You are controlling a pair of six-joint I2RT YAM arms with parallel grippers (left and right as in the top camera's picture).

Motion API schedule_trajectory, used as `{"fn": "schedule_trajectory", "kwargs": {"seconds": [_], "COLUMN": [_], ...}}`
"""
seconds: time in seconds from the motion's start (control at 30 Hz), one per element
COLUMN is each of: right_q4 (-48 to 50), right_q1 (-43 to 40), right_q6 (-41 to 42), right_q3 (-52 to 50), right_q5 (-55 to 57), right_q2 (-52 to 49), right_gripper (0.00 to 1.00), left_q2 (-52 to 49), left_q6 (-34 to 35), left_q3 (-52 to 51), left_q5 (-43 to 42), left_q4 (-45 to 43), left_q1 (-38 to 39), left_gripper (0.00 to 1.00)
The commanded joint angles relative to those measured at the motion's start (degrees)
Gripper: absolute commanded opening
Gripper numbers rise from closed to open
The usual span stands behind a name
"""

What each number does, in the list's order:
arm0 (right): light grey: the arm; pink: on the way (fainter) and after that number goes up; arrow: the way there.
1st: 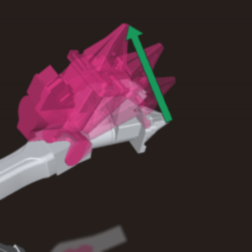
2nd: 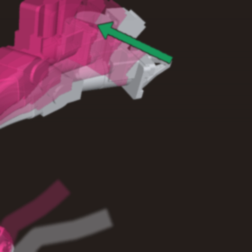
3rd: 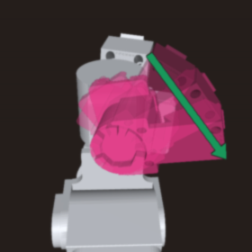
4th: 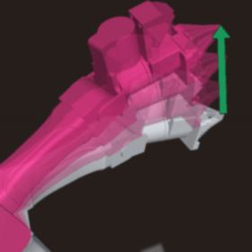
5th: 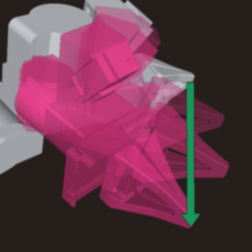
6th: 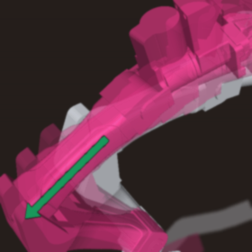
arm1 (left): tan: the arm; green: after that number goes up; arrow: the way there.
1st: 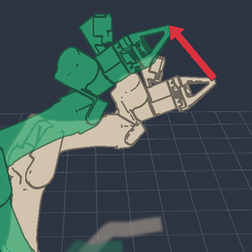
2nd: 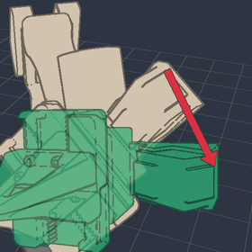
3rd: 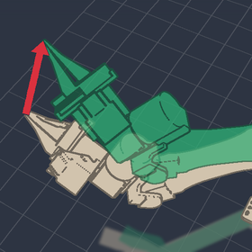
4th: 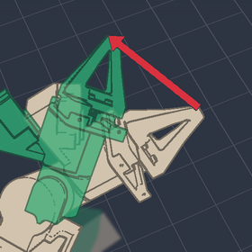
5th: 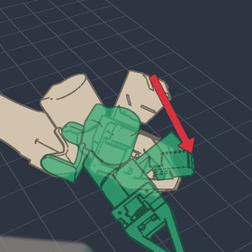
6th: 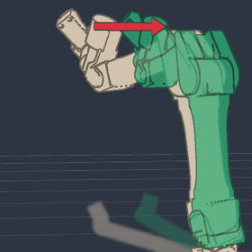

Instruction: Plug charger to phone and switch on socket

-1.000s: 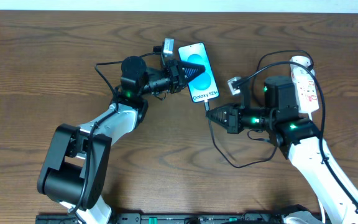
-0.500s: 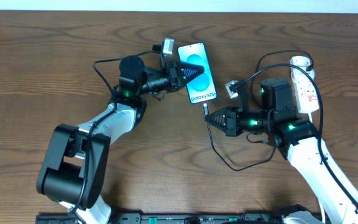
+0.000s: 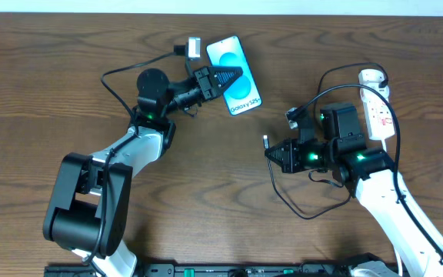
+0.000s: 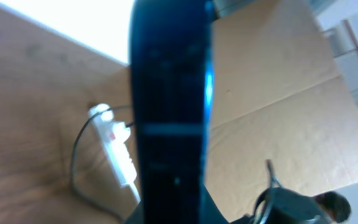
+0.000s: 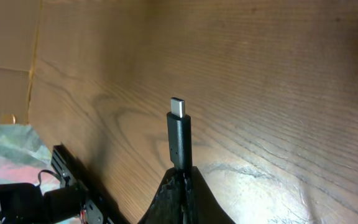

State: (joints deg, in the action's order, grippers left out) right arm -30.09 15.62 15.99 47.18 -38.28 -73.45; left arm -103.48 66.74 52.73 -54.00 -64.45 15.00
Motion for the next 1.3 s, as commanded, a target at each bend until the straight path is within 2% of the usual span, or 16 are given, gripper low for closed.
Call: {"fn": "schedule_trajectory", "kwargs": {"seconds": [0.0,0.3,0.43,0.7,0.87,0.97,1.27], "right_q4": [-0.2,-0.2,-1.1,-2.0,1.8,4.1,6.7], "right_q1": [0.2,0.2,0.2,0.2,0.1,-0.3,-0.2], "right_q6": [-0.5,0.1,0.7,0.6,-6.6,-6.9,-6.7], "right_q3": [0.0,0.0,0.1,0.1,0.1,0.1,0.1], "right_q5": [0.9,0.8,-5.3,-7.4,-12.7,-13.2,-13.2], "right_q2": [0.8,0.8,0.8,0.8,0.8,0.8,0.8], "right_gripper": [0.01,0.01,0.01,0.01,0.01,0.01,0.01], "left_q2": [0.8,0.8,0.8,0.8,0.8,0.8,0.8], "left_q6": [5.3,9.0,9.0,7.8,3.1,1.9,1.8], "left_q3": [1.5,1.5,1.5,1.5,1.5,1.5,1.5], "left_q5": [1.9,2.2,-3.8,-5.0,-4.9,-5.0,-6.1], "left_q4": [-7.0,-8.9,-8.8,-3.8,4.0,8.4,8.7], "left_q1": [-0.3,-0.3,-0.3,-0.4,-0.4,-0.3,0.9], "left_gripper": [0.07,0.07,0.07,0.07,0.08,0.08,0.07]}}
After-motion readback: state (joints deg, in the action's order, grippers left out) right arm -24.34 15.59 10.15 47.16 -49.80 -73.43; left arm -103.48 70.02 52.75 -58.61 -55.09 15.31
